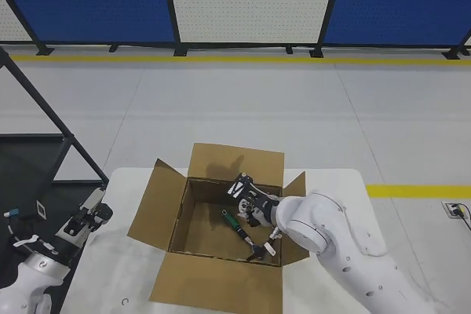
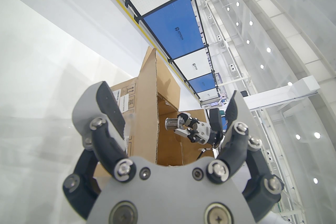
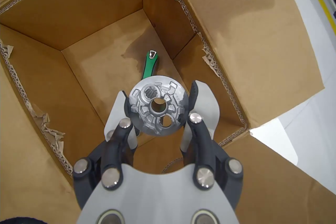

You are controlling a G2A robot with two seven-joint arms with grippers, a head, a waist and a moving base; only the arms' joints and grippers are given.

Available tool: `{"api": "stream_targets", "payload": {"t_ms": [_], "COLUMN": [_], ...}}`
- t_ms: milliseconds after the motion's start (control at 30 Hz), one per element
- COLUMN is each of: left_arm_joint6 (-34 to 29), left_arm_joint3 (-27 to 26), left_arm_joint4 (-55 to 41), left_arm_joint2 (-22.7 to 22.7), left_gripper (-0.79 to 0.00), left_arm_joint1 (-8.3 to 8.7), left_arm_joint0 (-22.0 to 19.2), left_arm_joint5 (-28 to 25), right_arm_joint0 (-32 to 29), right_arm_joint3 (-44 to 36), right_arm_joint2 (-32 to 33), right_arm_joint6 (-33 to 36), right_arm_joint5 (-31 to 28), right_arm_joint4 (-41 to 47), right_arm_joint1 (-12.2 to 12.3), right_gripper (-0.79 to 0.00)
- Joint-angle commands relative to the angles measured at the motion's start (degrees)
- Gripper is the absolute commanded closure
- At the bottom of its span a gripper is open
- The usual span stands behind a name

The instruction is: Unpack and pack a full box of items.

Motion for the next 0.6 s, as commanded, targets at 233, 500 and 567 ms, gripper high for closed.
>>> {"api": "stream_targets", "payload": {"t_ms": [233, 500, 567], "left_arm_joint6": [0.0, 0.0, 0.0], "left_arm_joint3": [0.0, 0.0, 0.0], "left_arm_joint4": [0.0, 0.0, 0.0], "left_arm_joint2": [0.0, 0.0, 0.0], "left_gripper": [-0.785, -0.785, -0.785], "left_arm_joint1": [0.0, 0.0, 0.0], "left_arm_joint0": [0.0, 0.0, 0.0], "left_arm_joint5": [0.0, 0.0, 0.0], "right_arm_joint0": [-0.2, 2.12, 3.56], "right_arm_joint3": [0.04, 7.59, 10.09], "right_arm_joint2": [0.05, -5.24, -7.15], "right_arm_joint6": [-0.34, -1.6, -1.81], "right_arm_joint5": [0.17, 4.23, 4.55], "right_arm_joint4": [-0.01, -0.03, 0.15], "right_arm_joint1": [0.0, -2.74, -3.85], "right_gripper": [0.0, 0.0, 0.0]}}
